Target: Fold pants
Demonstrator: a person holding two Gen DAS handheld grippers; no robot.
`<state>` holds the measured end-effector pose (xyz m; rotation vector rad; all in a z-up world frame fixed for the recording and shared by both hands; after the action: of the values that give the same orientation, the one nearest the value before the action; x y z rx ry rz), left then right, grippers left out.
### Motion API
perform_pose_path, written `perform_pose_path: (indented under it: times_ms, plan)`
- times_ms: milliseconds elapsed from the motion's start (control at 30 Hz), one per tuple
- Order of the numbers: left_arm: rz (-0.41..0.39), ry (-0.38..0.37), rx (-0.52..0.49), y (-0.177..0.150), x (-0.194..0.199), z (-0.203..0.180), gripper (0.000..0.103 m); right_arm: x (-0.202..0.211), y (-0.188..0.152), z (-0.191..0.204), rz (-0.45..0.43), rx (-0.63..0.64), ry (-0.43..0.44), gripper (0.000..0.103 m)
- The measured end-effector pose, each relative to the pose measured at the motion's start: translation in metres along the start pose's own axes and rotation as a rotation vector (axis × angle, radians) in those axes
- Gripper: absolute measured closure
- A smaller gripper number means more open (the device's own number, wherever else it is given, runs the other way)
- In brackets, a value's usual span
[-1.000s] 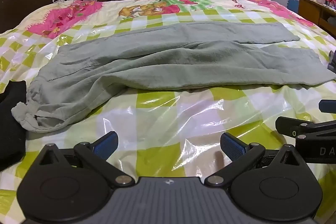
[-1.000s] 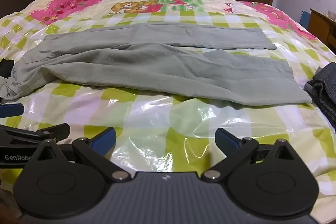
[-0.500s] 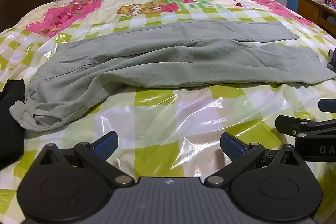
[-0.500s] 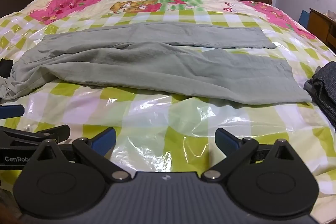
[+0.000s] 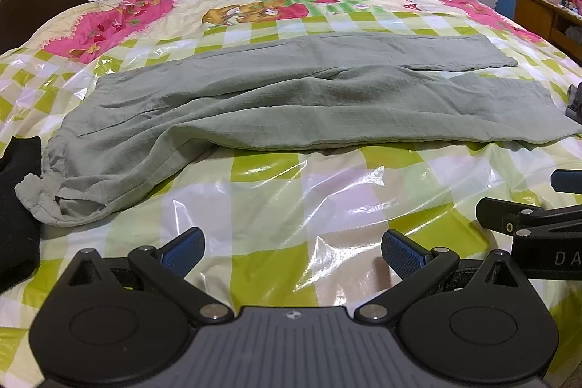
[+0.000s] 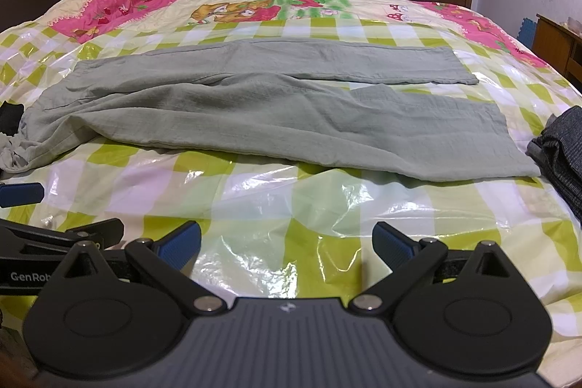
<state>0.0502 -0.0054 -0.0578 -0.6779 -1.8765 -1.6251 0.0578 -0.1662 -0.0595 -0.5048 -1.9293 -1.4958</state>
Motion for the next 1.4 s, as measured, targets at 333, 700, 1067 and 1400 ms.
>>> perform_pose_path:
  times_ms: [333,700,1067,1400]
  plan:
    - [0.005,-0.004,-0.001,-0.0029,-0.0029,-0.0010,0.000,0.0003,0.0000,0.0003,-0.001,0.001,-0.001,0.004]
    - [0.007,-0.004,0.000,-0.0025,-0.0030,-0.0010,0.000,0.0008,-0.0002,0.0009,-0.001,0.000,-0.001,0.004]
    - [0.010,-0.007,0.001,-0.0026,-0.0034,-0.0015,0.000,0.0009,-0.0005,0.0003,-0.002,0.000,-0.001,0.004]
    - [0.011,-0.007,0.002,-0.0022,-0.0032,-0.0014,0.000,0.0010,-0.0004,0.0004,-0.002,0.001,-0.001,0.004]
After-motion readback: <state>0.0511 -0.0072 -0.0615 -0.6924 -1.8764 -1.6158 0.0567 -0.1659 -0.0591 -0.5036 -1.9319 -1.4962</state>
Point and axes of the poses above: each gripper's, at about its wrist camera, not at the fingertips, and x roughly against the way its jaws point, z to its left, y to its top, the point moved 7 cm from there along -x, roughly the way its jaws point, and after that the axes turned 14 degrees about x, right-handed, at the moved point
